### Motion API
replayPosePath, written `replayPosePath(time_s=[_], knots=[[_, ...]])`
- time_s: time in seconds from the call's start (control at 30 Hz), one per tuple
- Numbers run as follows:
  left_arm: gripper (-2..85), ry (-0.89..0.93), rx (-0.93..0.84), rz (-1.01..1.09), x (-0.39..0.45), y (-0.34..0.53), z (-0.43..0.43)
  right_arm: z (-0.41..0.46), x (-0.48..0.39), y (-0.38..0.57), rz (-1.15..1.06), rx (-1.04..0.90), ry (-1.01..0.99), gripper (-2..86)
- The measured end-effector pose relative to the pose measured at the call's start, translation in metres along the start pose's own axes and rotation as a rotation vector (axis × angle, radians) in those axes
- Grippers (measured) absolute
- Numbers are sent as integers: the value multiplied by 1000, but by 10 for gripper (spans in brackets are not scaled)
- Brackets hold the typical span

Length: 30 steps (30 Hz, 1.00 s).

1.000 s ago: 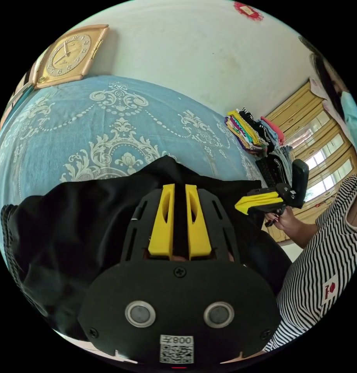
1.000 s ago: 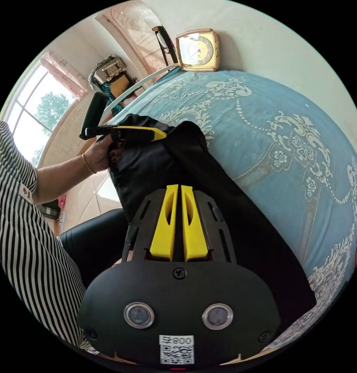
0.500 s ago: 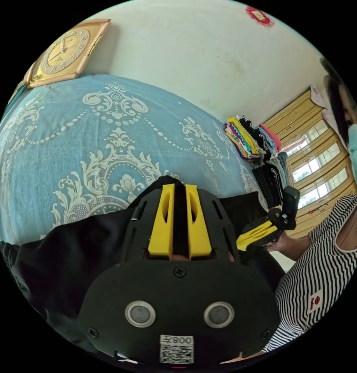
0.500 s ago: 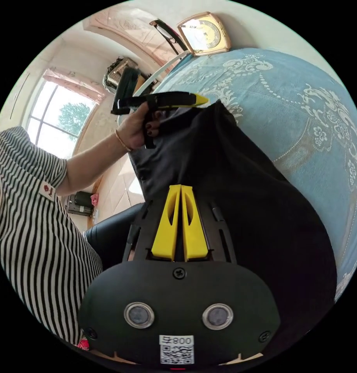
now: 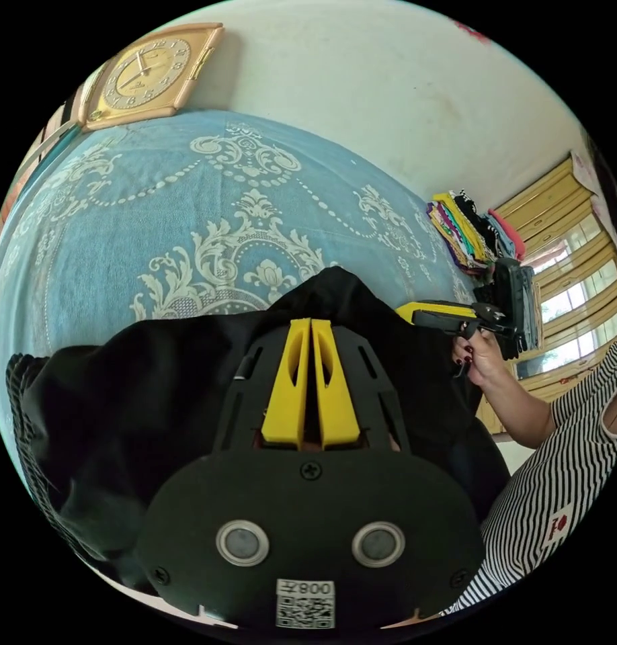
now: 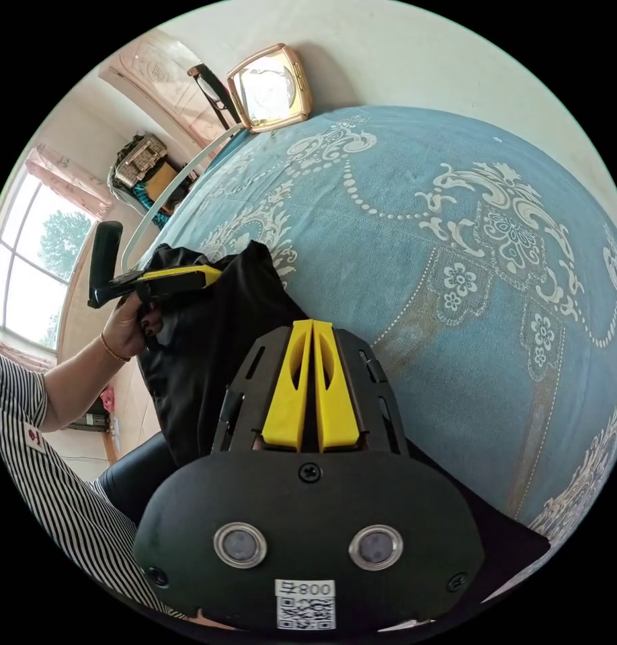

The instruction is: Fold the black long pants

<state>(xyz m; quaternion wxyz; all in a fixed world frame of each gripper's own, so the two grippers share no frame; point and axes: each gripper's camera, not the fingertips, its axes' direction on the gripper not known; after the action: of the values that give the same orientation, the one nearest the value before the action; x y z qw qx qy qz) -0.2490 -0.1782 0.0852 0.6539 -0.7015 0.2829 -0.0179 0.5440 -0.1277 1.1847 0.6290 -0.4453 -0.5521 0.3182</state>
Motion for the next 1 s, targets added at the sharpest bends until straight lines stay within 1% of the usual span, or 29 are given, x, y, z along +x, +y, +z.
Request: replayPosePath(time_s=[0.13, 0.2, 0.23, 0.3, 0.37, 0.4, 0.47, 0.53, 0.63, 0.73, 0.8, 0.87, 0.9, 0.93, 1.0], knots=[[4, 25, 102, -11, 7, 21, -40, -4, -7, 1, -19, 25, -1, 1], [4, -50, 130, -45, 5, 33, -61, -8, -14, 1, -34, 58, -21, 1], [4, -118, 133, -74, 1, 40, -72, -8, -22, -2, -60, 76, -42, 1], [4, -231, 106, -148, -11, 50, -83, 0, -34, -10, -112, 66, -86, 1], [5, -390, 38, -242, -31, 65, -91, 15, -44, -20, -160, 24, -71, 1], [6, -379, 39, -264, -35, 69, -94, 25, -46, -26, -166, -2, -45, 1], [11, -257, 116, -329, -43, 81, -112, 38, -46, -34, -157, -47, -50, 1], [18, -249, 176, -304, -37, 86, -128, 37, -47, -37, -156, -16, -112, 1], [45, -291, 242, -244, -33, 87, -153, 35, -54, -40, -197, 11, -118, 1], [67, -367, 226, -248, -50, 78, -166, 39, -59, -49, -227, 5, -144, 1], [67, -391, 169, -286, -68, 71, -163, 43, -62, -55, -241, 5, -162, 1], [37, -370, 66, -314, -90, 67, -150, 49, -65, -61, -249, -7, -161, 1], [30, -348, 49, -324, -93, 68, -148, 54, -67, -65, -256, -15, -167, 1], [20, -317, 68, -341, -96, 71, -148, 61, -68, -67, -261, -44, -166, 1], [12, -365, 80, -335, -90, 78, -152, 73, -69, -69, -260, -87, -122, 1]])
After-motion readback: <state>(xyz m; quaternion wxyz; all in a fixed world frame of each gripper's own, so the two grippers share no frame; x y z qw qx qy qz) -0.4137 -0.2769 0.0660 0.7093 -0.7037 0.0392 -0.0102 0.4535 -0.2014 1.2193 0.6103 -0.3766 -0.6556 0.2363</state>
